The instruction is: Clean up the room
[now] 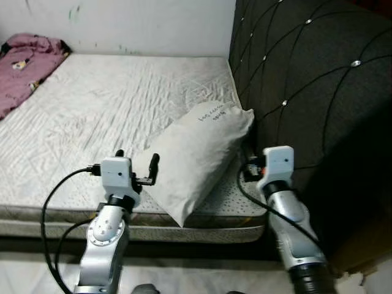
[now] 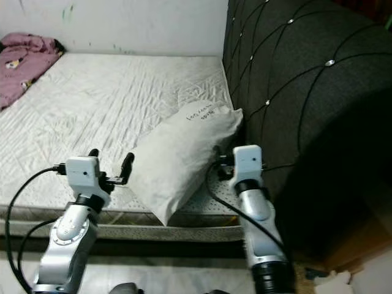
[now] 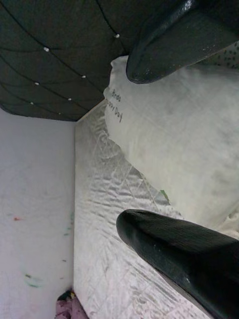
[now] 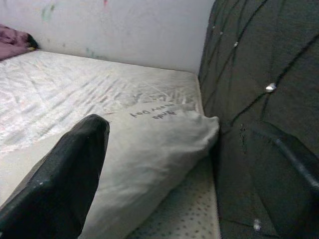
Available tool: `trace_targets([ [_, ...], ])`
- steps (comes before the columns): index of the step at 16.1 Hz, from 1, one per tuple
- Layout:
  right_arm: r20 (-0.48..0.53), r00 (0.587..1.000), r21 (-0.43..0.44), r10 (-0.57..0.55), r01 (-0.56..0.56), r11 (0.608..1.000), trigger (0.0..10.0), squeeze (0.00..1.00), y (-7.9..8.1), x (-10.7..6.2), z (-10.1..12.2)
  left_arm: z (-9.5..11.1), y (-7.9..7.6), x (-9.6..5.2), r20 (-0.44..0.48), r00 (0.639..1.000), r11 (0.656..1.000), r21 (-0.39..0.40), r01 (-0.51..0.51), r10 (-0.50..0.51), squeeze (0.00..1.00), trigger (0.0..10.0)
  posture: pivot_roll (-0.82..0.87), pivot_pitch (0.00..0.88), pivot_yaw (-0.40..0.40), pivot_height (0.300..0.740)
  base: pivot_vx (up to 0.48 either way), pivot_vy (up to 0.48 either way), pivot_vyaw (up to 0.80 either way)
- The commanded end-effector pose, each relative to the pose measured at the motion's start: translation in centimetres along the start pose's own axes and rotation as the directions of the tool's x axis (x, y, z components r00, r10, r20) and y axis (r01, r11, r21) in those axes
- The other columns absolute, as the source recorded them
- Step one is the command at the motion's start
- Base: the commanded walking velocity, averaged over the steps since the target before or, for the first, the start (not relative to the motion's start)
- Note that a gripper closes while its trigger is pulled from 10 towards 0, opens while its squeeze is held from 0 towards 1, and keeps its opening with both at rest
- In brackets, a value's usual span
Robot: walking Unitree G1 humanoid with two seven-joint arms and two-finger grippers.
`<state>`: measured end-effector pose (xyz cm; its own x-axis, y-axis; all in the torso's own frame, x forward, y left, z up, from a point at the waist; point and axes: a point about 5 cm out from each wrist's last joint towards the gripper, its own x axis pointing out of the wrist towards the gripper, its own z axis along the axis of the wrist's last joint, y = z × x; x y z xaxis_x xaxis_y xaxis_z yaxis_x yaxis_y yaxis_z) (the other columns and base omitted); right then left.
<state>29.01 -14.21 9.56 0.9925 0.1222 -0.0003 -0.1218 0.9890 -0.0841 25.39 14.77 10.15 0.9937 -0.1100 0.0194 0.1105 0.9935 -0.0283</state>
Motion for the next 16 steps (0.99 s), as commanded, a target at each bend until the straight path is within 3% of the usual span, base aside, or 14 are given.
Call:
trace_targets([
  [1,0.021,1.000,-0.020,0.015,-0.015,1.000,10.0,0.00,0.24,0.31,0.47,0.37,0.34,0.31,0.013,1.000,1.000,0.004,-0.009,0.009,0.00,10.0,0.05,0.000,-0.009,0.740,0.000,0.000,0.00],
  [4,0.027,0.999,-0.009,0.020,-0.019,1.000,10.0,0.00,0.31,0.32,0.55,0.42,0.19,0.36,0.019,1.000,1.000,-0.002,-0.003,0.003,0.00,10.0,0.05,0.000,-0.010,0.740,0.000,0.000,0.67],
  [16,0.024,1.000,-0.006,0.018,-0.018,1.000,10.0,0.00,0.21,0.43,0.51,0.40,-0.13,0.37,0.026,0.999,1.000,-0.016,0.021,-0.021,0.00,10.0,0.05,0.000,-0.013,0.740,0.240,0.000,0.00],
])
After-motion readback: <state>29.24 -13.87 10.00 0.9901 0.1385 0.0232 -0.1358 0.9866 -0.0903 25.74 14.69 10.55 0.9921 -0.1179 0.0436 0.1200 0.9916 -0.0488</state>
